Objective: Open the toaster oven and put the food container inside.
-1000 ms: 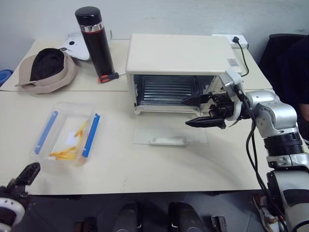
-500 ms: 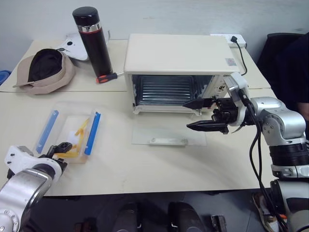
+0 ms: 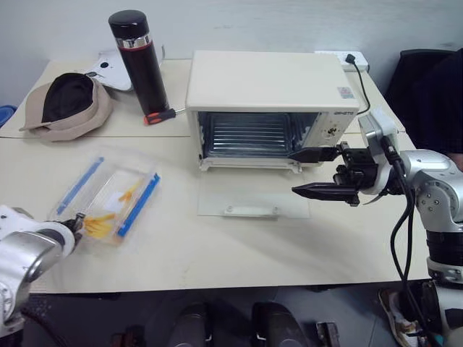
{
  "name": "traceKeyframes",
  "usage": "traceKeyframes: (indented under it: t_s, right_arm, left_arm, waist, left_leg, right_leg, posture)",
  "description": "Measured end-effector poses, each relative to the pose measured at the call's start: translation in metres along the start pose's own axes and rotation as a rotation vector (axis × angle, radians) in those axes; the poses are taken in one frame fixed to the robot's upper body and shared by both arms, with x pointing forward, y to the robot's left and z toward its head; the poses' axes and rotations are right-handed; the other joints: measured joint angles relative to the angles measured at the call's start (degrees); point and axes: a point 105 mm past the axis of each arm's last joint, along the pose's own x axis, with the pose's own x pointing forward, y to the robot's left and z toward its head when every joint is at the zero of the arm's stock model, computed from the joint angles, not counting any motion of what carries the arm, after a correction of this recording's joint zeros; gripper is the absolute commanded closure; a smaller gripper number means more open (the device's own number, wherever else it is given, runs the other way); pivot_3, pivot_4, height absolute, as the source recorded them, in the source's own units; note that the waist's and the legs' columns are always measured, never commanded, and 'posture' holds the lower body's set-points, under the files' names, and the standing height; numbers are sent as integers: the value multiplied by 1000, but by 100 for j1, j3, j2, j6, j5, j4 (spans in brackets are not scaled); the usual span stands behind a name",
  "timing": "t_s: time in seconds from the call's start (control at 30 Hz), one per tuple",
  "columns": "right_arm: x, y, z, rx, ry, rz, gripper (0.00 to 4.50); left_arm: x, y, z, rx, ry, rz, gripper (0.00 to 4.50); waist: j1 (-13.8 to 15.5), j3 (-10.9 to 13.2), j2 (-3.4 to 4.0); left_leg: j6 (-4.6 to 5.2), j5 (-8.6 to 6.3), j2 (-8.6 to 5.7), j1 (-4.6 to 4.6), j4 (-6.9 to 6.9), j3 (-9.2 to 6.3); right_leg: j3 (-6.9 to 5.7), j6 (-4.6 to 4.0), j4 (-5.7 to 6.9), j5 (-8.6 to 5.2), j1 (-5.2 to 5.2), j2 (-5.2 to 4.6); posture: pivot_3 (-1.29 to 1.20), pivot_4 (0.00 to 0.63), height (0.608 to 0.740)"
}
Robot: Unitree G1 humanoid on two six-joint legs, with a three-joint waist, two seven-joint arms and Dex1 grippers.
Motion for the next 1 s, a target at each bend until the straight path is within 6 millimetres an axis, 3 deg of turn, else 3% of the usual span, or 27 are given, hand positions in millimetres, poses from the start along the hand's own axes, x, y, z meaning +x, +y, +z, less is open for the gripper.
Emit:
traceKeyframes:
  t_s: [0.17, 0.23, 0.33, 0.5, 0.57, 0.67, 0.8, 0.9, 1.0]
  right_arm:
    - [-8, 4, 7, 40, -15, 9, 0]
    - [-10, 1, 8, 3, -2, -14, 0]
    - [-15, -5, 8, -27, 9, -61, 0]
    - [-36, -5, 8, -31, 30, -129, 0]
    - [-43, -3, 3, -16, 38, -157, 0]
    - [-50, 0, -8, 10, 39, -203, 0]
    - [-61, 15, -19, 31, 49, -259, 0]
    - [-68, 29, -26, 43, 74, -297, 0]
    - [-75, 38, -28, 47, 83, -344, 0]
  left_arm:
    - [3, 11, 24, 59, -21, 24, 4306]
    - [2, 5, 31, 173, -1, -26, 4306]
    - [-10, -19, 40, 402, 43, -175, 4306]
    - [-35, -71, 42, 597, 73, -443, 4306]
    - [-43, -90, 36, 662, 102, -529, 4306]
    - [-49, -118, 8, 769, 188, -659, 4306]
    - [-53, -159, -54, 892, 349, -846, 4306]
    - [-43, -185, -77, 910, 390, -853, 4306]
    - [-34, -201, -88, 943, 396, -825, 4306]
  waist:
    - [8, 0, 0]
    - [4, 1, -9]
    - [24, 3, -15]
    - [62, 5, -12]
    - [67, 5, -11]
    - [95, 9, -6]
    - [182, 9, -6]
    - [261, 13, -12]
    - [254, 15, -16]
  left_leg:
    - [-2, 0, 0, -1, -4, -1]
    - [-5, 1, 0, -2, -6, -1]
    - [-12, -1, -4, -6, -11, -1]
    - [-47, -23, -7, -8, -25, 0]
    - [-24, -10, -4, -9, -28, 3]
    - [-20, -8, -4, -10, -26, 7]
    - [-15, -3, -5, -11, -15, 7]
    - [-7, 8, -9, -11, -4, 9]
    - [-3, 11, -10, -9, -1, 17]
  right_leg:
    - [0, -1, -3, 0, -3, -2]
    - [-1, -2, 0, -1, -8, -2]
    - [-2, -3, -4, -2, -13, -5]
    - [0, -6, -17, -3, -18, -8]
    - [0, -6, -18, -4, -18, -4]
    - [1, -6, -13, -4, -20, -1]
    - [0, 1, -4, 0, -15, 4]
    - [6, 13, 2, 7, -14, 9]
    - [15, 19, 5, 10, -14, 12]
  posture:
    - [0, 150, 740]
    - [0, 150, 740]
    - [0, 150, 740]
    - [0, 150, 740]
    - [0, 150, 740]
    - [0, 150, 740]
    - [0, 150, 740]
    - [0, 150, 740]
    - [0, 150, 740]
